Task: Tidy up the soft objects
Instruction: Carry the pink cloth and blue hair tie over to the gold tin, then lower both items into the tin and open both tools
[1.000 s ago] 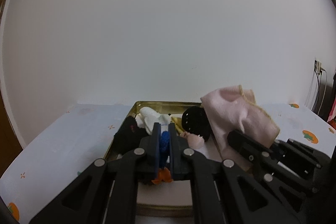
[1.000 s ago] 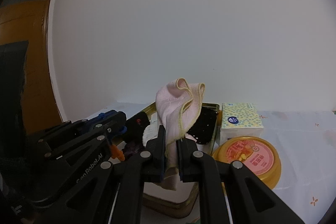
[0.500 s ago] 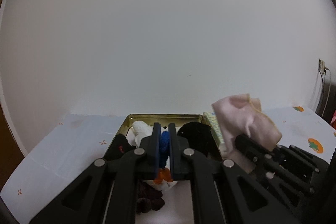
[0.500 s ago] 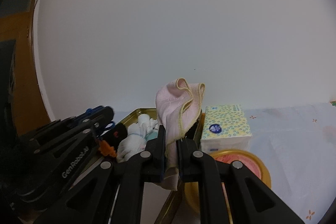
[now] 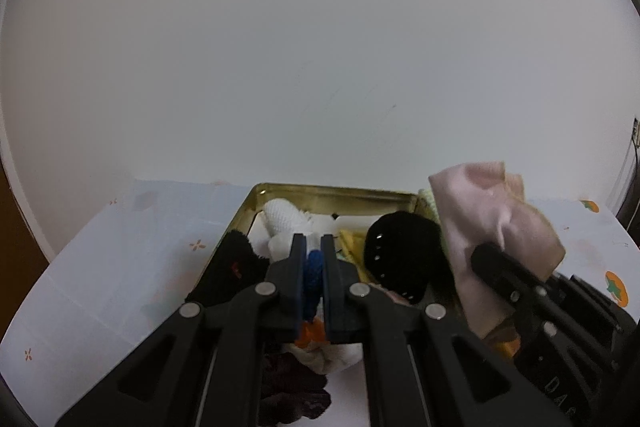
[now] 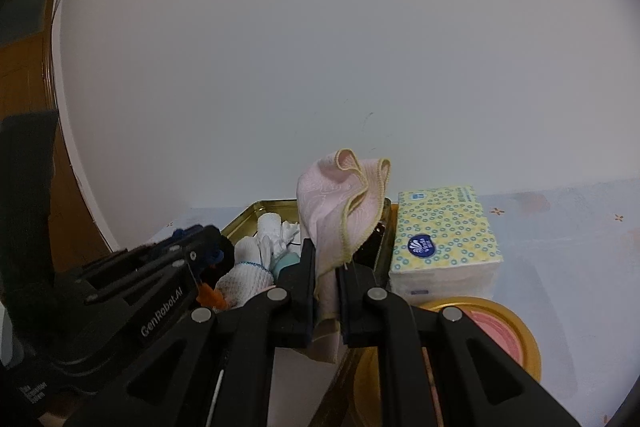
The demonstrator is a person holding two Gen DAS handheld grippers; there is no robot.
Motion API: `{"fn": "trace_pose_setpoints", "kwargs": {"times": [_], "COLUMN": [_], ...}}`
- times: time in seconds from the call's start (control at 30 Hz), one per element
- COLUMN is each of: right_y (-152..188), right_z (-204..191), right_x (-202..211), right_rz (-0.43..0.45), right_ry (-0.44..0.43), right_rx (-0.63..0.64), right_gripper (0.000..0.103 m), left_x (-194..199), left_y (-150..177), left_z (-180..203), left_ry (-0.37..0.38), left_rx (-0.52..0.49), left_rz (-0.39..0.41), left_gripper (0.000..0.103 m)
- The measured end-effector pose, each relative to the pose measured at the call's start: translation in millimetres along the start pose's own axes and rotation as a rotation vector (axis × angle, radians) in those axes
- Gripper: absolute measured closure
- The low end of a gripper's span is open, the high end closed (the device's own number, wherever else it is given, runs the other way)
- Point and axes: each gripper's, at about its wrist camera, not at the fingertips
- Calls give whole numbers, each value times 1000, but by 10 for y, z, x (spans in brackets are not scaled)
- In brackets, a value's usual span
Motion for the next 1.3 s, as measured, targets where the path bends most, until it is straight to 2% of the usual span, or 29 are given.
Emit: {"fn": "trace_pose_setpoints", "kwargs": {"times": [0.43, 0.63, 0.87, 1.0, 1.3], "right_y": [12, 48, 80, 140, 138], "right_z": [-49, -36, -78, -149, -140], "right_x": [-298, -408, -488, -683, -739], "right_rz": [-86, -143, -160, -184, -200], "right_ry": [-26, -56, -63, -75, -91], "right_rx": [-4, -28, -13, -20, -5], "right_gripper": [92, 92, 92, 92, 92], "left_x": [-203, -262, -269, -269, -289], "left_y": [-9, 55, 72, 70, 73], "left_z": [-92, -82, -86, -93, -54], "left_ry": [-120, -141, -164, -164, -160], "left_rx": [-16, -33, -45, -44, -81], "left_rz": [-83, -129, -146, -154, -178], "left_gripper": [99, 99, 99, 99, 99]}}
Point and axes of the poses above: each gripper's, at about its wrist camera, not at the fingertips, and x roughly against the way its jaws point, z to its right, y to its underside, and after that the axes turned 10 degrees about x, right-handed
